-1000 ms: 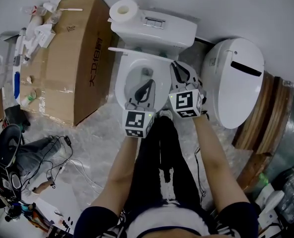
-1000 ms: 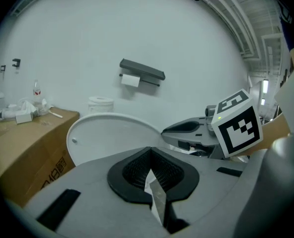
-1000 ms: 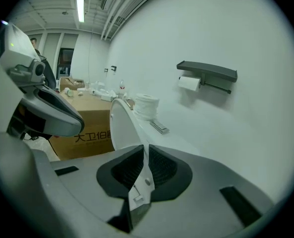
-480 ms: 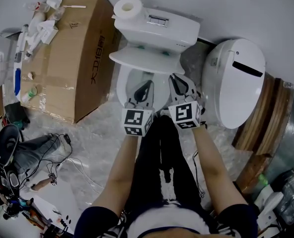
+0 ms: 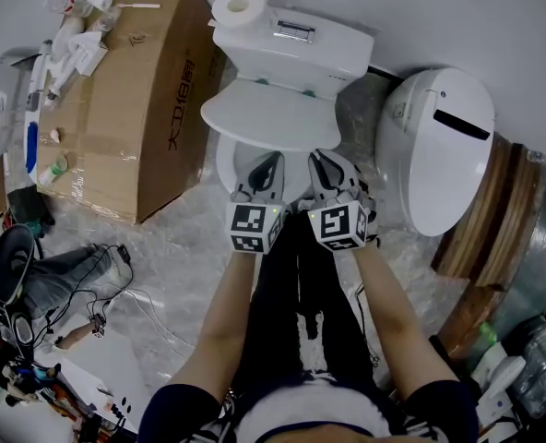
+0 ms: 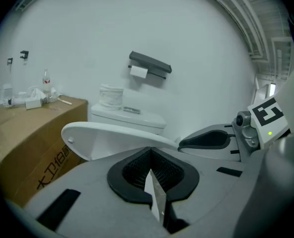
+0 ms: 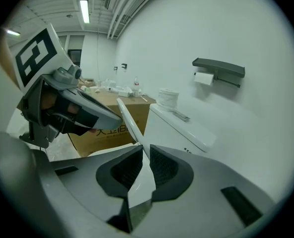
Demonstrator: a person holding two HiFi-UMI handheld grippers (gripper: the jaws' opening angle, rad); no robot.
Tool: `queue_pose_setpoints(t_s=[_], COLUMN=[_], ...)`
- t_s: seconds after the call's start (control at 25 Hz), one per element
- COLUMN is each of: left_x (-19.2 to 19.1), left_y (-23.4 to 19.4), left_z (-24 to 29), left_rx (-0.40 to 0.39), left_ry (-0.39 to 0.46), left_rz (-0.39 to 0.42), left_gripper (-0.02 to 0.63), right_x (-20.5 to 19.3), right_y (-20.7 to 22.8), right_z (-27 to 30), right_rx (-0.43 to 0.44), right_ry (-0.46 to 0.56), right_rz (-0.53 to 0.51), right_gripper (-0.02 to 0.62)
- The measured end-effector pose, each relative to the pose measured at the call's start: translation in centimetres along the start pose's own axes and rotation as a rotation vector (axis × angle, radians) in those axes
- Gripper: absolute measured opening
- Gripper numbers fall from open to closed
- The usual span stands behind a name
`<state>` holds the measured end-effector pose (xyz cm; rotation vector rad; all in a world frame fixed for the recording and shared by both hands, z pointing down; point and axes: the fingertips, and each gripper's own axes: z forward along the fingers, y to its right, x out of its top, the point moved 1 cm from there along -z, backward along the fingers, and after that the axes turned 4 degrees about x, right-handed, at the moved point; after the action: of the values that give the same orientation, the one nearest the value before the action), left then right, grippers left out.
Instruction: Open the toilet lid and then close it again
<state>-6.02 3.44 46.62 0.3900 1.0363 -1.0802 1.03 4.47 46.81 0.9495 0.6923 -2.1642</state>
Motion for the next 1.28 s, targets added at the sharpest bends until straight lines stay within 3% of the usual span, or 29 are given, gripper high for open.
queue_pose_setpoints(t_s=[0.24, 0.44, 0.76, 1.28], left_x=[-1.3, -1.6, -2.1, -3.3], left_y=[0.5, 0.9, 1.0, 0.9], left_z=[-0.6, -1.5, -1.9, -2.6], left_rx=[-0.042, -0.061, -0.109, -0.115], left_ry=[-0.019, 0.007, 0.049, 0.032], left_rz=[-0.134, -0.186, -0.451, -0.607], left_gripper=[0.006, 0.007, 0.048, 0.051], right_x=[-0.5, -0.9, -1.5, -2.6], right_y=[-0.6, -1.2, -2.6, -4.1], right_z=[-0.2, -0.4, -0.5, -0.8], right_rx=[0.004, 0.015, 0.038, 0.077], right_ry=[-0.002, -0.006, -0.014, -0.014], right_rz=[0.003, -0.005, -0.012, -0.007], right_gripper=[0.029, 0.031, 0.031, 0.035])
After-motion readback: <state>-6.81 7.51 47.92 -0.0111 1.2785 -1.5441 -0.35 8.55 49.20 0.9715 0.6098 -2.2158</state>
